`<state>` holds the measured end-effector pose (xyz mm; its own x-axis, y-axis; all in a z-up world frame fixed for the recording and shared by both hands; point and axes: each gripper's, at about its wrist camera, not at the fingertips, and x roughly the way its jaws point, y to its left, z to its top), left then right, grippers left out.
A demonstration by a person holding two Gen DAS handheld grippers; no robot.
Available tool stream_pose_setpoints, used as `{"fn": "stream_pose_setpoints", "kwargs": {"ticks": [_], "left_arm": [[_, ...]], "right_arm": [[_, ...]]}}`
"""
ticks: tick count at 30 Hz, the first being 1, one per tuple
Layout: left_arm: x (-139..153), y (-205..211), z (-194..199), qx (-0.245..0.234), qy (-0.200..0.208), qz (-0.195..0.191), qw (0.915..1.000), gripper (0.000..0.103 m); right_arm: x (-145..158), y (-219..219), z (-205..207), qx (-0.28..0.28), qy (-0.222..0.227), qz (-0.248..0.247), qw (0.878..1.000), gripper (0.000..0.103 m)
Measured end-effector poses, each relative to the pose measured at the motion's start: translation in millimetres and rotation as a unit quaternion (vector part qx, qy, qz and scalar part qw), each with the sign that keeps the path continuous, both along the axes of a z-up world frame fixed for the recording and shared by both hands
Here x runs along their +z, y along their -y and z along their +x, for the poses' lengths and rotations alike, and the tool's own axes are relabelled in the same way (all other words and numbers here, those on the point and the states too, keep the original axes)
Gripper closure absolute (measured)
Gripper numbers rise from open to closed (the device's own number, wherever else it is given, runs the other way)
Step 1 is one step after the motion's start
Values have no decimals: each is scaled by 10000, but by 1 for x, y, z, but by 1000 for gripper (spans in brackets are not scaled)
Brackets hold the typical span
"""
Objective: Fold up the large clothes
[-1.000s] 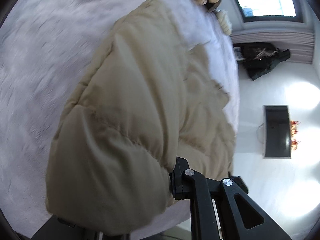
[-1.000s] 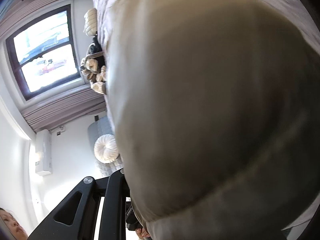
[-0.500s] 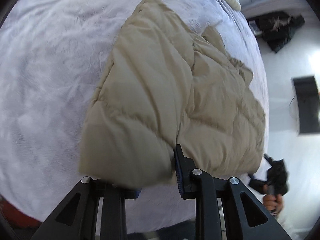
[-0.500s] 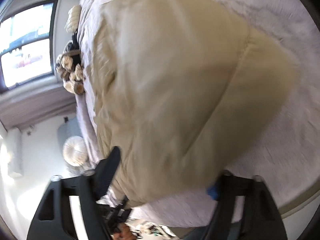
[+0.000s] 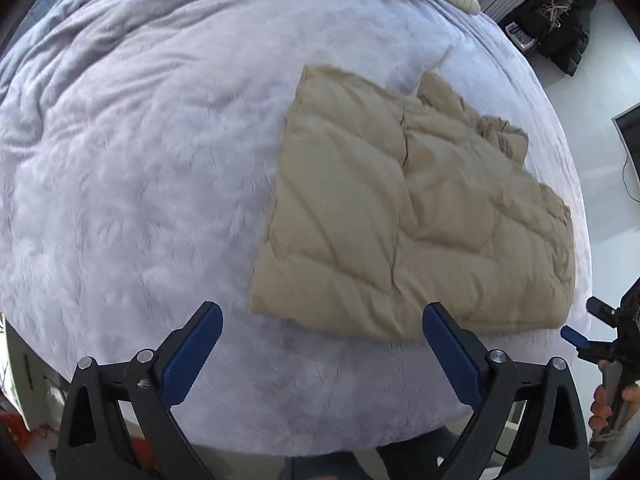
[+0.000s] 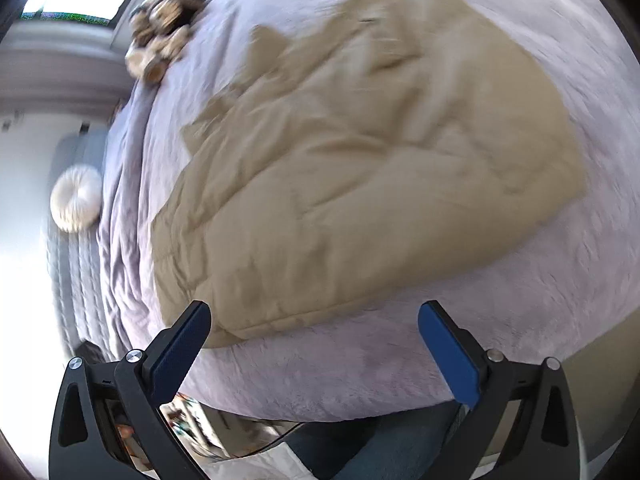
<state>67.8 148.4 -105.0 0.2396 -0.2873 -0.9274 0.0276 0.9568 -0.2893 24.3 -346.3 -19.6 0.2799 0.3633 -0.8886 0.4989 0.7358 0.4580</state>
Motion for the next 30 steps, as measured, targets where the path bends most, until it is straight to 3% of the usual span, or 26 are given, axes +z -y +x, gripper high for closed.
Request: {"fn": "stream_pose_setpoints", "kwargs": {"ticks": [5,11,19,24,27,30], "left_arm": [[-7,1,18,128,-69,158,9998,2],[-17,8,35,97,-88,328,9994,2],[-27,7,51,-83,-3,370,9993,2],[-45,-7,77,-306,-26,-88,9995,2],[-62,-18,97,-388,-270,-751,9960,2],[-79,-22,117,-593,-598,-1686,9821,2]], "right_arm": [[4,-43,15,499,-17,-330,9982,0],[17,-74,19,738,242,-1324,9882,0],[10,-91,28,1198,-51,-1852,9754,0],[4,-96,30,1272,-222,-1967,9719,0],[3,-98,30,1304,-278,-2031,9700,0],[3,-101,28,1346,-334,-2044,9690,0]]}}
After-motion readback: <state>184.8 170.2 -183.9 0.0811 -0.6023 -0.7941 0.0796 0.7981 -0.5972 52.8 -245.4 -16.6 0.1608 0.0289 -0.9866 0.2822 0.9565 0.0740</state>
